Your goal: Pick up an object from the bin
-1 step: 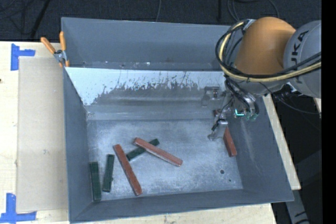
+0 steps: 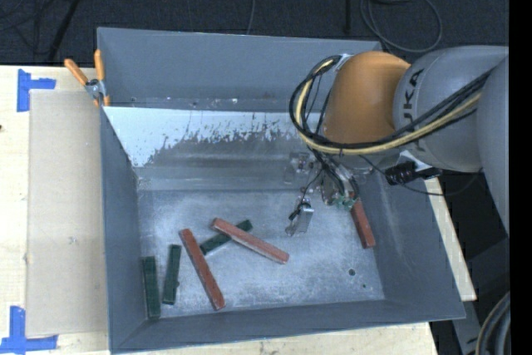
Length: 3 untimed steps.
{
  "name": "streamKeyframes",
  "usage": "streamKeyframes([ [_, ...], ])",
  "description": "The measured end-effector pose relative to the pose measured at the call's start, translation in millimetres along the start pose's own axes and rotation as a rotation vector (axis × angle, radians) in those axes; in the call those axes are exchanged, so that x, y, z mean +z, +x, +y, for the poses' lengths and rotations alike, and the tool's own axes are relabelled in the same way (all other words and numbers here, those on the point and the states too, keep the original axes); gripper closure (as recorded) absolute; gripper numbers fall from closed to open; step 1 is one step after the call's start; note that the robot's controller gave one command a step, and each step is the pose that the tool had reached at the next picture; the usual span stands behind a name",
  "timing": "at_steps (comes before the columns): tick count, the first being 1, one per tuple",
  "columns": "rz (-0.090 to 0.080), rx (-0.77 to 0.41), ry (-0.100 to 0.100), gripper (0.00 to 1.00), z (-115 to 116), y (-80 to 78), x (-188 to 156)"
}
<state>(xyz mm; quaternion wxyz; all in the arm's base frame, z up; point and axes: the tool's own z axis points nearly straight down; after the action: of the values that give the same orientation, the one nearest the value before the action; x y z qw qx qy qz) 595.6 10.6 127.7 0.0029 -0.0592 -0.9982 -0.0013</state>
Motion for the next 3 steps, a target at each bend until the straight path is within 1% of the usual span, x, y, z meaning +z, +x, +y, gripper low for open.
streamKeyframes([
  [1, -0.003, -0.140, 0.002, 0.00, 34.8, 63.7, -32.3],
  [2, 0.001, 0.028, 0.002, 0.00, 60.3, 45.2, 62.2],
  [3, -0.004, 0.026, 0.003, 1.00, 59.9, 44.0, 58.9],
])
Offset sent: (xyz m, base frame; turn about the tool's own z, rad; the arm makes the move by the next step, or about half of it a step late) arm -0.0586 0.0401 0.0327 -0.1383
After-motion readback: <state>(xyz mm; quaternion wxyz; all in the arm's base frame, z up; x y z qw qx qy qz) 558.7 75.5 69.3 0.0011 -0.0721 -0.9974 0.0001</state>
